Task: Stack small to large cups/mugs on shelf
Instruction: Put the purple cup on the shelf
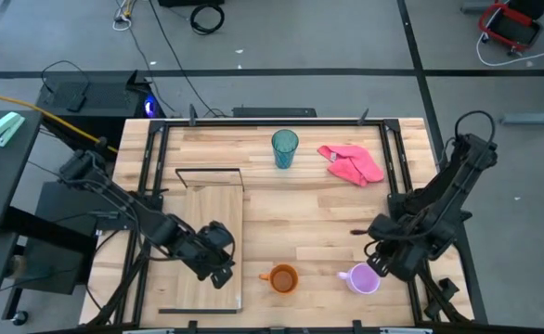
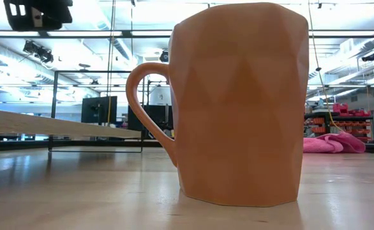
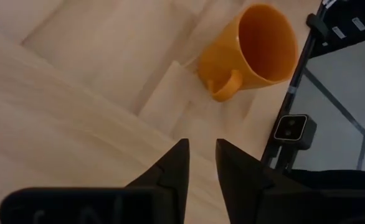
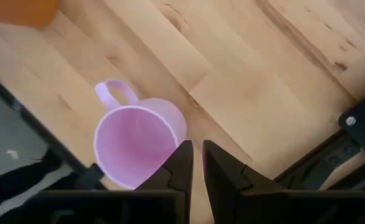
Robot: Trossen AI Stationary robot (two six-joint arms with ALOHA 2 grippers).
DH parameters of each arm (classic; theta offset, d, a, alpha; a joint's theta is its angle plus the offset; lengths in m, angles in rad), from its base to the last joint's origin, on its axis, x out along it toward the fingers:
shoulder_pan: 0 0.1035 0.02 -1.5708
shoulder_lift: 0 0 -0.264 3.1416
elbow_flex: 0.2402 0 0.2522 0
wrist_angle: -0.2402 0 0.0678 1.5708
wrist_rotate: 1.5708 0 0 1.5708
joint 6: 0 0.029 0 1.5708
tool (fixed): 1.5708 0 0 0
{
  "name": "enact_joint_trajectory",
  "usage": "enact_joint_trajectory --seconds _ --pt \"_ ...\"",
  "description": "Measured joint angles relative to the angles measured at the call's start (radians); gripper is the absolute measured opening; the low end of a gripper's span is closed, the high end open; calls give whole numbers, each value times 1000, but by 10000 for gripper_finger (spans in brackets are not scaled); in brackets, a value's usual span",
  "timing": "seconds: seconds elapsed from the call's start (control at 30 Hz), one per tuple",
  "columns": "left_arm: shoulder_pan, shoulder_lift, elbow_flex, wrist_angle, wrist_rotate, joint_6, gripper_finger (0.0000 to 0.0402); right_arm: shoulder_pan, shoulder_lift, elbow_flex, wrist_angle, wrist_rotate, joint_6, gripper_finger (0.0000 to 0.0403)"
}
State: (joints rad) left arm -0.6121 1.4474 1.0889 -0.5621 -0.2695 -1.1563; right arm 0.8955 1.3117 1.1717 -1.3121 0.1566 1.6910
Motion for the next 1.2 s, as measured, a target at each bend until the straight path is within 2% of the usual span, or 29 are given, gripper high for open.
enact_joint_trajectory --seconds 0.2,0.63,1.2 --pt "0 7 0 21 0 -2 86 19 72 0 1 -22 -19 49" --pt "0 7 0 18 0 48 80 64 188 0 96 -40 49 121" --pt "0 7 0 18 0 53 83 64 233 0 116 -58 53 121"
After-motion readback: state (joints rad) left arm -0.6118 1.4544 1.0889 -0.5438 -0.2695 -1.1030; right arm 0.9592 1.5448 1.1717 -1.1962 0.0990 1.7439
